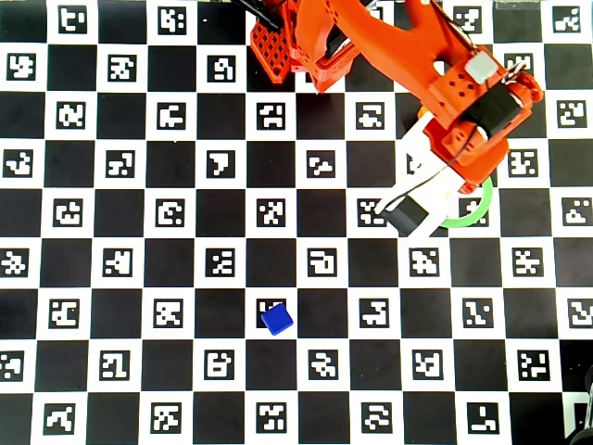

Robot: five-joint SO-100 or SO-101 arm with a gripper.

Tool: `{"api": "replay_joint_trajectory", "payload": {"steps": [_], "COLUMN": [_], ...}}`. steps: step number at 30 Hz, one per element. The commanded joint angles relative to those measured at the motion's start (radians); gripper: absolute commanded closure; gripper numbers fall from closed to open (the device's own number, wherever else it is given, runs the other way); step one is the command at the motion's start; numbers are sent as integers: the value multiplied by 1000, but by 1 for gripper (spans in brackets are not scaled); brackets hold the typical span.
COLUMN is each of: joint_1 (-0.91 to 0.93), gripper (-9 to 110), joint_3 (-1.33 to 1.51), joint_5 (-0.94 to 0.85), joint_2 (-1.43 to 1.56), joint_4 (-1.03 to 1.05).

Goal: Grab the red cube then put it in the green circle then put the blue cube on top and finally the orange cube on top

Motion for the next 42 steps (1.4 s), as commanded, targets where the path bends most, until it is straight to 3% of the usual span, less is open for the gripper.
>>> {"api": "replay_joint_trajectory", "payload": {"steps": [1, 18, 42], "joint_1": [-18, -164, -84], "gripper": [99, 100, 99], "joint_3": [-110, -86, 161], "joint_5": [92, 707, 790], "joint_2": [-5, -29, -44], "joint_4": [-6, -176, -342]}}
